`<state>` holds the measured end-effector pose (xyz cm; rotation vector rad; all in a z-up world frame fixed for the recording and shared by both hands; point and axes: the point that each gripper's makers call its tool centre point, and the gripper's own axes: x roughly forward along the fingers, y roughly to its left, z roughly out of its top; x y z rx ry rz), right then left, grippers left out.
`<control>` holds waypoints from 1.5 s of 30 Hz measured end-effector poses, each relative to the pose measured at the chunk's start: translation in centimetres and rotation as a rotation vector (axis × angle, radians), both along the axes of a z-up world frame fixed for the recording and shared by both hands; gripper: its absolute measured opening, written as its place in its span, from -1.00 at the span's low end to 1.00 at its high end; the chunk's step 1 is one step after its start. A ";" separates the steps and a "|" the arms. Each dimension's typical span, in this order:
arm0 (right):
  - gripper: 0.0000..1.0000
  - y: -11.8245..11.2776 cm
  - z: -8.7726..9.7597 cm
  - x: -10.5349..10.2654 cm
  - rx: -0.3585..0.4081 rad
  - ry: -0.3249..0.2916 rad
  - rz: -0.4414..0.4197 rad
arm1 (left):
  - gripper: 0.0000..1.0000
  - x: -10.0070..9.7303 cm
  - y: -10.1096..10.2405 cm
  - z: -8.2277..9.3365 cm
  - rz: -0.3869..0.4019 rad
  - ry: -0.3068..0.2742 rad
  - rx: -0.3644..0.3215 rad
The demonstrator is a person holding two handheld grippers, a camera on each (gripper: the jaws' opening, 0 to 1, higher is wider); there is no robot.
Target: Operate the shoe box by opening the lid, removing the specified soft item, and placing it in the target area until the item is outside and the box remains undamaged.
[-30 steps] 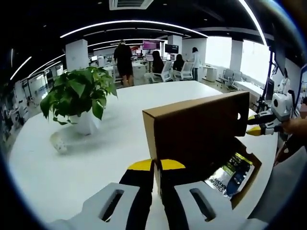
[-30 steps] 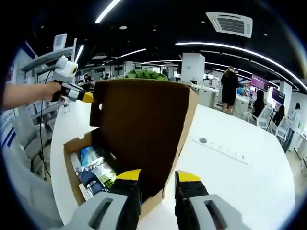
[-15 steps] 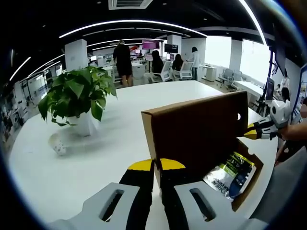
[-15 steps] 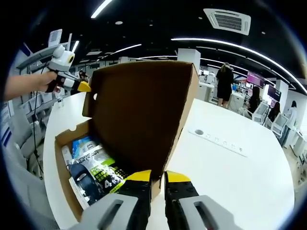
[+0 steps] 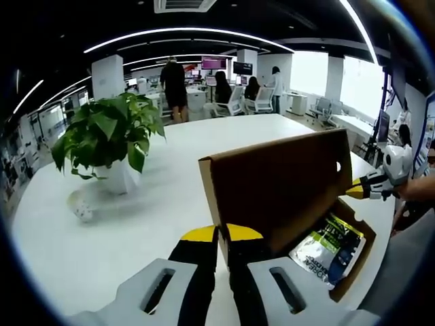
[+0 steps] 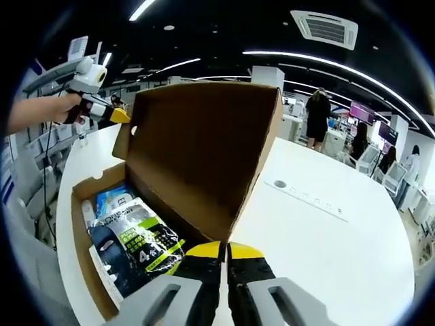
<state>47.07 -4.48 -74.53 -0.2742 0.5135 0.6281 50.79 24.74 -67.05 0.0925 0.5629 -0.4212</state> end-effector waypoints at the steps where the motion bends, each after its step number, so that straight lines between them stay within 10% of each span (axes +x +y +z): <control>1: -1.00 0.0 0.0 0.0 -0.002 -0.001 0.001 | -0.95 0.1 0.0 0.0 0.002 -0.001 0.001; 29: -1.00 0.1 0.1 0.6 -0.013 -0.009 0.020 | -0.88 -2.2 0.3 -5.9 0.043 0.109 -0.024; 45: -1.00 0.1 0.1 1.2 -0.011 -0.005 0.021 | -0.97 -2.4 0.3 -6.2 0.076 0.102 -0.036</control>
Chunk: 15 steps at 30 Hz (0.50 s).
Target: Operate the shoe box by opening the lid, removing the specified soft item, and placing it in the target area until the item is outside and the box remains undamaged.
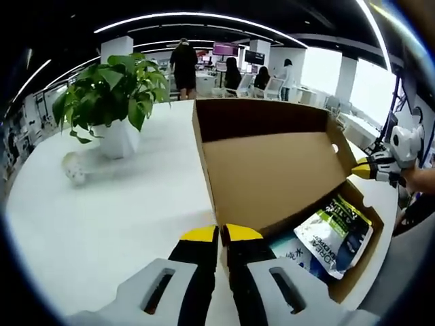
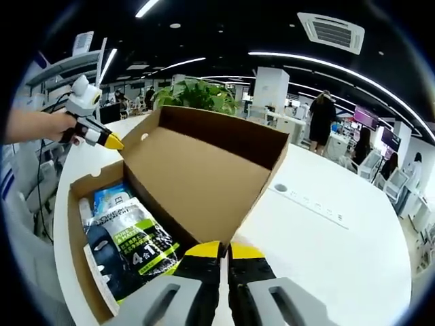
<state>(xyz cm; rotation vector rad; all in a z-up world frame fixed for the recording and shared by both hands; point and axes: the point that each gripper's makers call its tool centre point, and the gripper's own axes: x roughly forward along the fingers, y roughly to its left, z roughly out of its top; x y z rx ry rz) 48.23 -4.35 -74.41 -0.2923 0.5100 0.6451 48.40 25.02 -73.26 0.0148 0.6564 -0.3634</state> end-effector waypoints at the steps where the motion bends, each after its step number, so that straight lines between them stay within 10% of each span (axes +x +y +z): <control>1: -1.00 0.0 0.0 0.0 0.002 0.001 -0.001 | -0.97 0.1 0.0 0.0 0.003 -0.002 -0.003; 15: -1.00 0.0 -0.2 0.7 0.016 0.014 -0.012 | -0.97 0.8 0.3 -0.6 0.010 0.001 -0.006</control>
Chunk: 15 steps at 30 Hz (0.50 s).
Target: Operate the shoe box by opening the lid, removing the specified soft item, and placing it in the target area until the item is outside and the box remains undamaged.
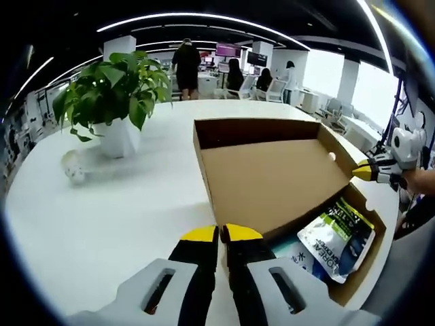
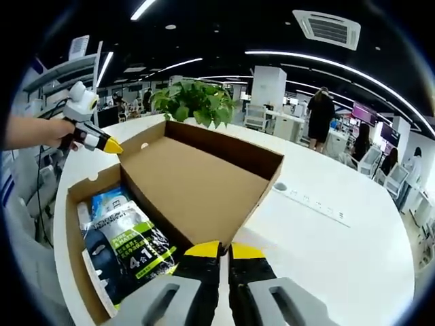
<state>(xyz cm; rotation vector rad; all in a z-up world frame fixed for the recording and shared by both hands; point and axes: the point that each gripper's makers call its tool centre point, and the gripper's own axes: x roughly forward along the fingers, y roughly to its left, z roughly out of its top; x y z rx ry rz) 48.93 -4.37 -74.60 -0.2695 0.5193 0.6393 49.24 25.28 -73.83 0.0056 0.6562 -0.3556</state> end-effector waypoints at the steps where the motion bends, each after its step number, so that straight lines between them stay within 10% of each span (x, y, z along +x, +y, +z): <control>1: -1.00 0.0 0.0 0.1 0.000 0.001 0.000 | -0.97 0.0 0.0 0.0 0.000 0.000 0.001; 15: -1.00 0.0 -0.5 0.7 0.004 0.019 -0.012 | -0.97 0.5 -0.2 -0.6 0.012 0.006 0.001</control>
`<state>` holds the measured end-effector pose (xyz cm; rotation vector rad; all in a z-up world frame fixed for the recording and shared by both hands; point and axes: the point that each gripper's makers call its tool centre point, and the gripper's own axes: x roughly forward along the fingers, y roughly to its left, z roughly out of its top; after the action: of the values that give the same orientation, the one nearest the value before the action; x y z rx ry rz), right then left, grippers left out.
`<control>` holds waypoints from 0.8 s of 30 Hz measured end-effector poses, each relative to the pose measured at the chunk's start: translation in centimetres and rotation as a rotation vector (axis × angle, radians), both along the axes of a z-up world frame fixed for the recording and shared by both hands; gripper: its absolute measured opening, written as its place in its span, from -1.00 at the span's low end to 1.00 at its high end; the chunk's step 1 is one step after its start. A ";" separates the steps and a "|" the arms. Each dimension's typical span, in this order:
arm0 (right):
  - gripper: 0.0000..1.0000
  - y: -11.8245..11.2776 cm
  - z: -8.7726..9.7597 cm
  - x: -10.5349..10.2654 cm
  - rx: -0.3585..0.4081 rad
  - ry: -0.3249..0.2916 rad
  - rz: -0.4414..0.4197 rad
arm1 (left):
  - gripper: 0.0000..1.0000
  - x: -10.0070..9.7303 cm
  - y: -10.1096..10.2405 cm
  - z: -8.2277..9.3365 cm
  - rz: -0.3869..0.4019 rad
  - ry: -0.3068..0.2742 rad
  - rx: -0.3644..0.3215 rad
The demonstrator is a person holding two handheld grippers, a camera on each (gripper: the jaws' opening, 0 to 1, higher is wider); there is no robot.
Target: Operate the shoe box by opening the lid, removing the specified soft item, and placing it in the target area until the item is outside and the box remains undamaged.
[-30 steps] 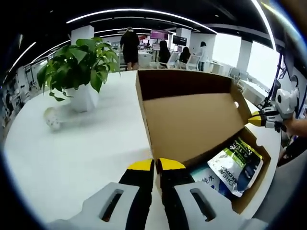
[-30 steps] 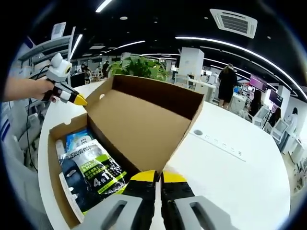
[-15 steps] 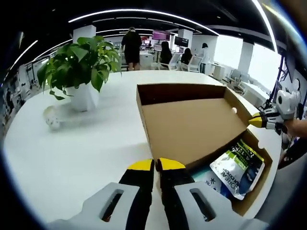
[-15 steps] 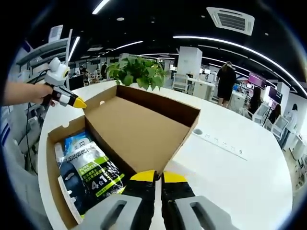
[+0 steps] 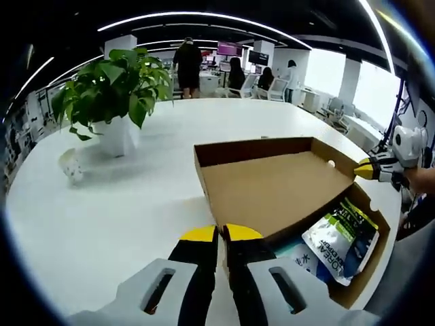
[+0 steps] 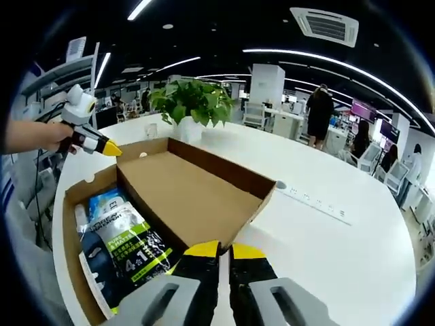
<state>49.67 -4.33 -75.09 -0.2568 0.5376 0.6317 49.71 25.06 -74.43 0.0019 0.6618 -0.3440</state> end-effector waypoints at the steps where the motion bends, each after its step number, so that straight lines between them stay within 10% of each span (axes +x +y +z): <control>1: -1.00 0.0 0.0 0.0 -0.001 0.001 0.000 | -0.97 0.1 0.0 -0.1 0.001 0.001 -0.001; 24: -0.99 0.2 -0.5 0.6 -0.006 0.021 0.002 | -0.96 0.1 0.3 -0.7 0.002 0.021 -0.001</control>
<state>50.25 -4.10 -75.63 -0.2565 0.5600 0.6352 49.83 25.35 -75.09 -0.0037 0.6823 -0.3431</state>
